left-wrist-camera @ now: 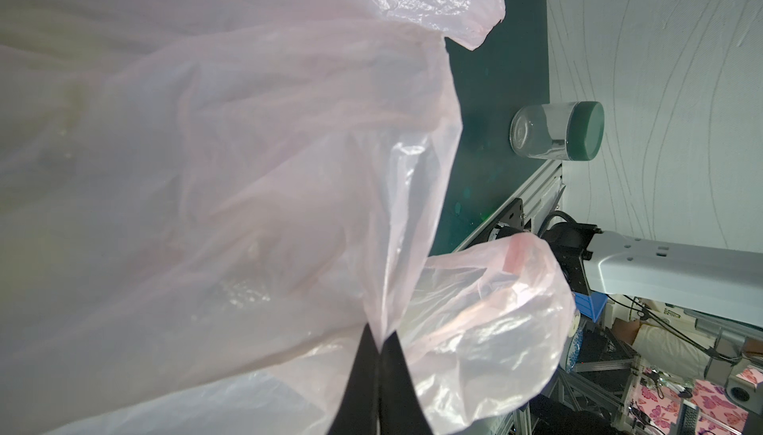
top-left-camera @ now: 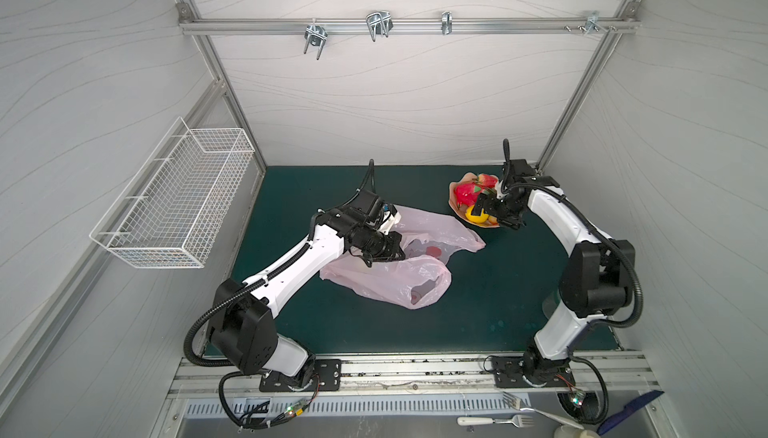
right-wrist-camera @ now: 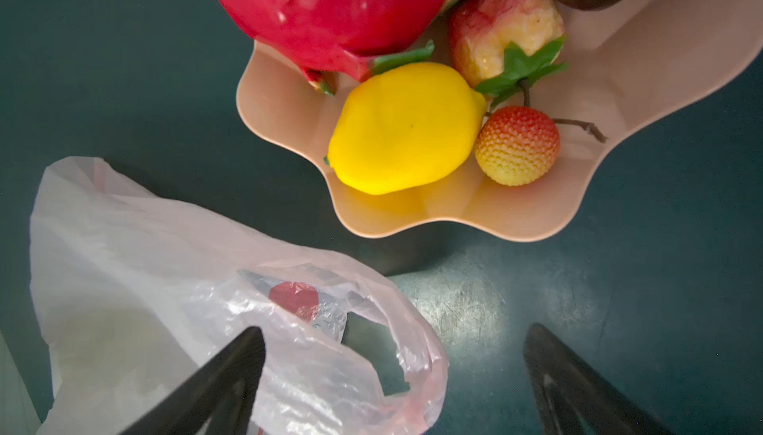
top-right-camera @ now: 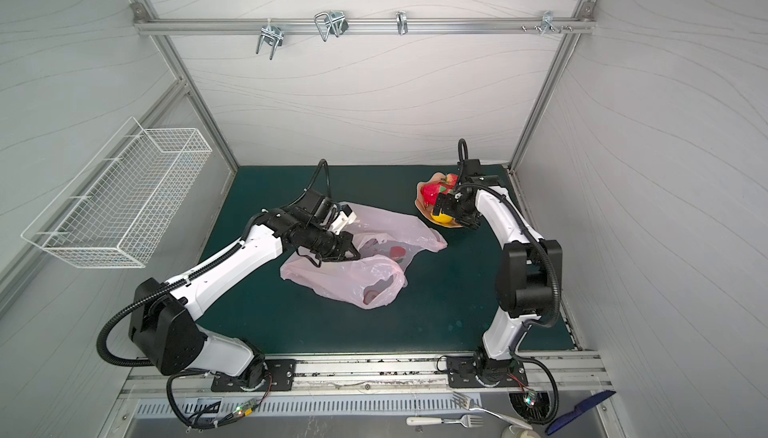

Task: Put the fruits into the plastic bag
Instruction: 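Lower the right gripper and close it on the yellow lemon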

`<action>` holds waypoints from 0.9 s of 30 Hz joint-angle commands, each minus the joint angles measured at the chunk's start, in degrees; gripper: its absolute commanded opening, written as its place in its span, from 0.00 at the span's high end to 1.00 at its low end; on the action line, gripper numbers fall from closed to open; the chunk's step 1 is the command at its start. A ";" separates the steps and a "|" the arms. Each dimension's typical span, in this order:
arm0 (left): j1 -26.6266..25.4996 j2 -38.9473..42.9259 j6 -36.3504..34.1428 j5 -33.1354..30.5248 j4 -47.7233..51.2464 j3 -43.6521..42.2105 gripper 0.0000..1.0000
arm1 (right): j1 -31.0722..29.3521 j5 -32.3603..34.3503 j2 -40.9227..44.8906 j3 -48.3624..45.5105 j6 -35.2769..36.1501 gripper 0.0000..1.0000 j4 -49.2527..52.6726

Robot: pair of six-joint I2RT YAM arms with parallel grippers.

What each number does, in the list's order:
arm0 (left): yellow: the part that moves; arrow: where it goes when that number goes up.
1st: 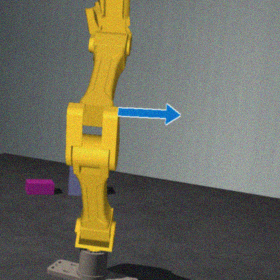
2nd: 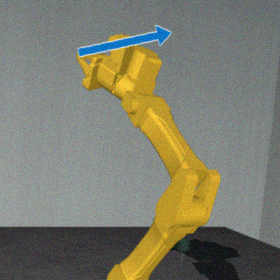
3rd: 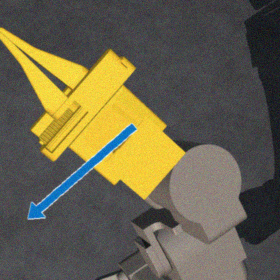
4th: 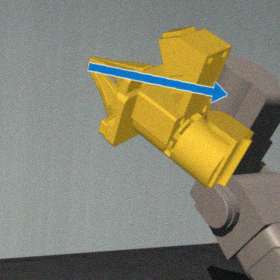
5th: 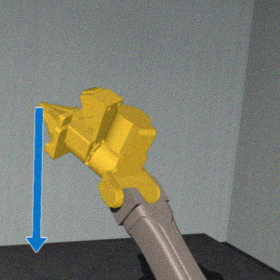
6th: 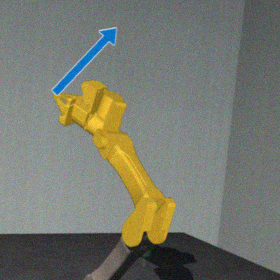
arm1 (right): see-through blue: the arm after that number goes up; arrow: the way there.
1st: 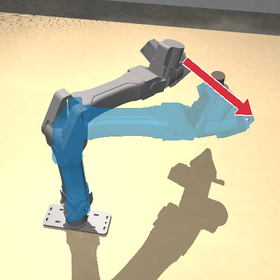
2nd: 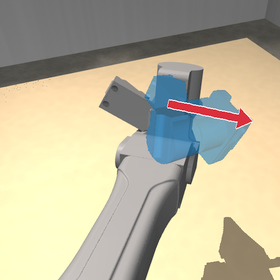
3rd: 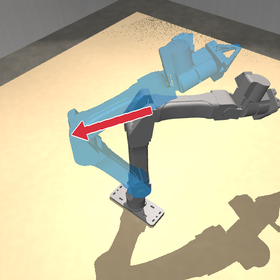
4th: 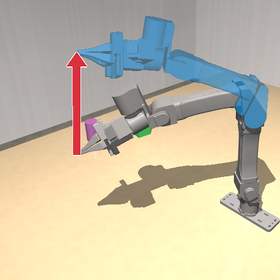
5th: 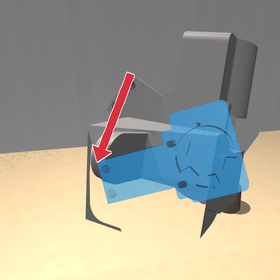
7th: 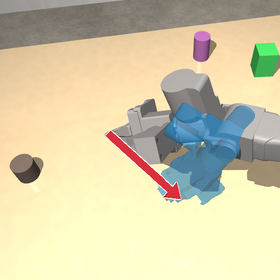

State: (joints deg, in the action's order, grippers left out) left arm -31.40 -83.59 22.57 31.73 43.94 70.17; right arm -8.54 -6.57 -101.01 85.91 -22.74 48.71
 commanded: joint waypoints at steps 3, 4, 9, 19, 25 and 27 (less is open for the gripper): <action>0.12 1.92 -1.08 0.35 -1.17 -0.21 1.00 | 0.32 0.58 -4.13 4.34 -4.08 0.01 0.37; 0.19 1.89 -1.04 0.36 -1.23 -0.30 1.00 | 0.27 0.41 -5.09 5.13 -4.50 0.01 0.54; 0.15 1.94 -0.92 0.53 -1.49 -0.56 1.00 | 0.32 -0.13 -8.33 7.30 -7.00 0.01 0.16; 0.18 2.02 -1.12 0.83 -1.93 -0.84 1.00 | -0.08 0.52 -14.43 11.18 -11.99 0.01 0.76; 0.12 2.29 -1.12 1.27 -2.29 -1.27 1.00 | -0.15 1.16 -17.34 12.73 -14.37 0.01 1.11; 0.15 2.29 -1.26 1.37 -2.11 -1.18 1.00 | -0.16 1.21 -18.06 13.02 -14.91 0.01 1.03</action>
State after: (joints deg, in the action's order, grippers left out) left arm -31.40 -82.72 22.55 32.16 43.07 68.66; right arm -8.56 -6.33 -117.78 97.58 -35.64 48.45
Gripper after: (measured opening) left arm 0.048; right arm 0.990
